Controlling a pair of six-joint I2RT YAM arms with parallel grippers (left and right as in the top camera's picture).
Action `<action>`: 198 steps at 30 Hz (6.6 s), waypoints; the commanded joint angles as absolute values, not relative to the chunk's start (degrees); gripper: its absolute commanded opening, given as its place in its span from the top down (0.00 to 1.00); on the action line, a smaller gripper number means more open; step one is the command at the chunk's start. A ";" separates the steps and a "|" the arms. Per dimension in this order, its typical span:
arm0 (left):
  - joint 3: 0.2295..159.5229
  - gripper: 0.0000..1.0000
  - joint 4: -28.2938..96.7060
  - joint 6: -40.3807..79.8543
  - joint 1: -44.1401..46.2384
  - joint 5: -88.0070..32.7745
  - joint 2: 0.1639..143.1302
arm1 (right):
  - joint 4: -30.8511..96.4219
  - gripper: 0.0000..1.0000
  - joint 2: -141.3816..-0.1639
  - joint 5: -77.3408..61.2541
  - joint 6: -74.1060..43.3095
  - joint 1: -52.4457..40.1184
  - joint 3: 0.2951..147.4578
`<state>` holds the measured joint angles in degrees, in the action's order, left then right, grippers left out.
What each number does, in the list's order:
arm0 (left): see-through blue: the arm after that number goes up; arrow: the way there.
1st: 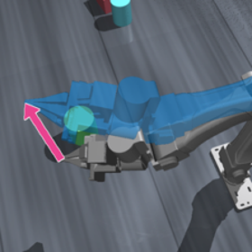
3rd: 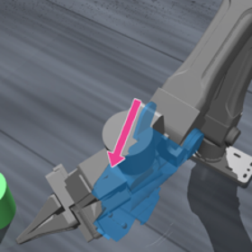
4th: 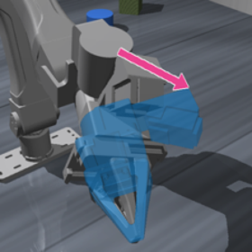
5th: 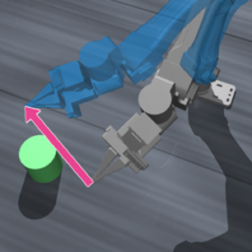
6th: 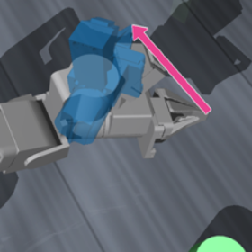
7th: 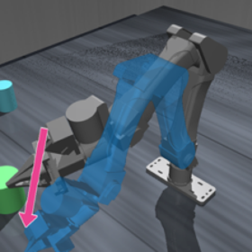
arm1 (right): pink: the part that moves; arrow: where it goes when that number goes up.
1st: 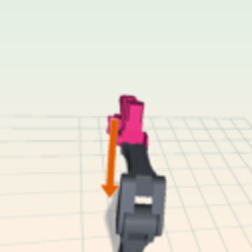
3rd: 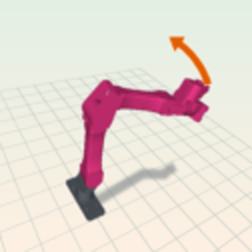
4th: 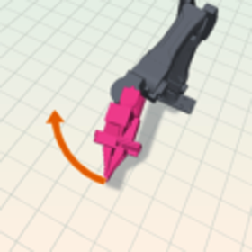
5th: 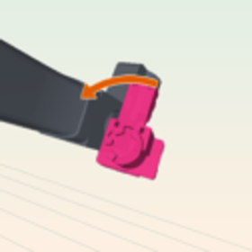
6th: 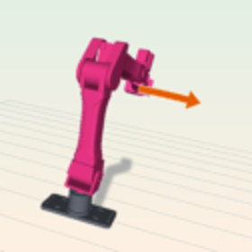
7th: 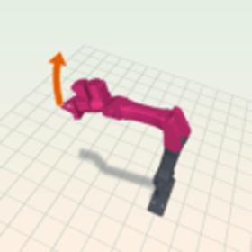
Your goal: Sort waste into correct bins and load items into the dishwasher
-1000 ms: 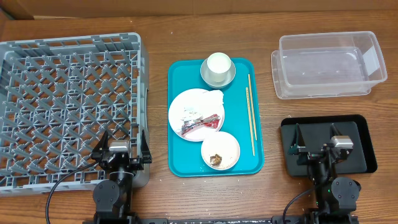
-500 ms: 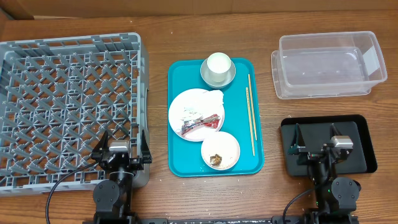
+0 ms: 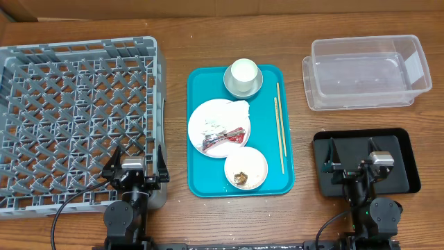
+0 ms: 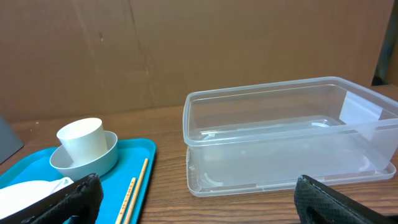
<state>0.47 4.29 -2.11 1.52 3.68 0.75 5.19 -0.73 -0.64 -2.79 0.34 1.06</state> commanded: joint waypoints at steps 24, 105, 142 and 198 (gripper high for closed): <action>0.27 0.00 4.19 -3.22 1.87 3.36 0.25 | 4.84 0.00 -0.16 -0.54 -3.01 0.01 0.45; 25.04 0.00 -9.32 -7.73 1.87 -20.49 25.96 | 4.84 0.00 -0.16 -0.54 -3.01 0.01 0.45; 59.27 0.00 23.81 1.45 -31.53 -23.75 58.39 | -7.14 0.00 -0.16 -12.43 -11.16 -0.03 0.45; 59.27 0.00 30.44 1.45 -31.48 -23.55 59.68 | 19.51 0.07 -88.01 -24.75 -30.94 -22.28 66.26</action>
